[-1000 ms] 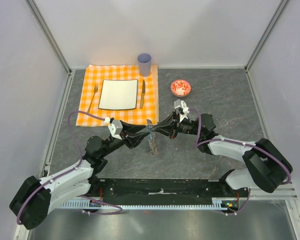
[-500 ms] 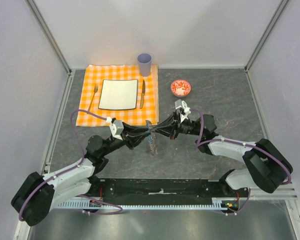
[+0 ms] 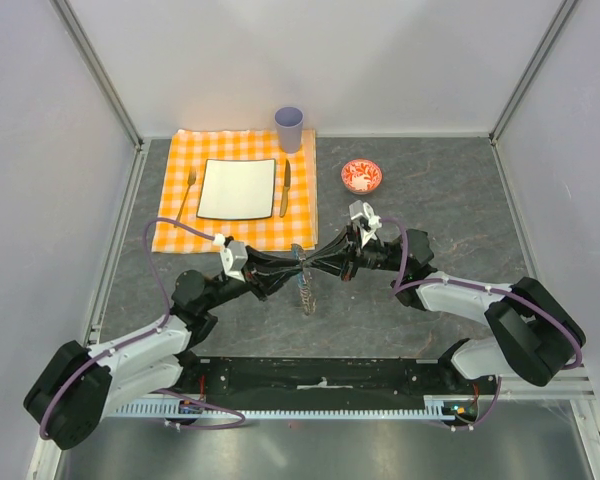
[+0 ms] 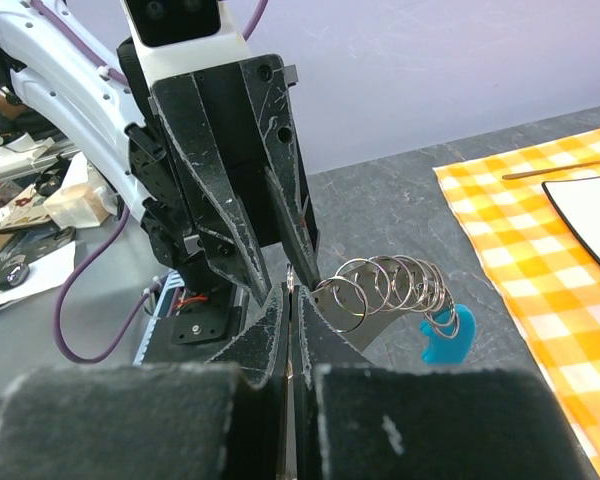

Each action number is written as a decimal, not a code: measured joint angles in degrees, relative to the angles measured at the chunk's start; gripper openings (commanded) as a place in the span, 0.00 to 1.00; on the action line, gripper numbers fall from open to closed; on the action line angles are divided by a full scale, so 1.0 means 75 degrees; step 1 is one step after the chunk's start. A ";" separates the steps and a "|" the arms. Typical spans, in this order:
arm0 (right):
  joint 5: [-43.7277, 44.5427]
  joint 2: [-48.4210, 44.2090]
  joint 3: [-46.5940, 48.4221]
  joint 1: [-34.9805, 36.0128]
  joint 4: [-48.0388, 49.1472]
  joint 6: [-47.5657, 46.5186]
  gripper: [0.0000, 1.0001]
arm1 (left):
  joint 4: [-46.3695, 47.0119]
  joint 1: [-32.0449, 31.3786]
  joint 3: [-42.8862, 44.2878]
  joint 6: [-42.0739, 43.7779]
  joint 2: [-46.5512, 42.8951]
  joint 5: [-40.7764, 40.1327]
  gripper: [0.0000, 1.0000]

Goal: Put the keys on the keyring

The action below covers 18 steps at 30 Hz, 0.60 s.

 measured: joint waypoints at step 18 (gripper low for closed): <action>-0.0055 0.0064 -0.0152 -0.0012 0.0548 0.0256 0.02 | 0.0219 0.0015 0.0020 -0.0178 0.0079 0.0210 0.02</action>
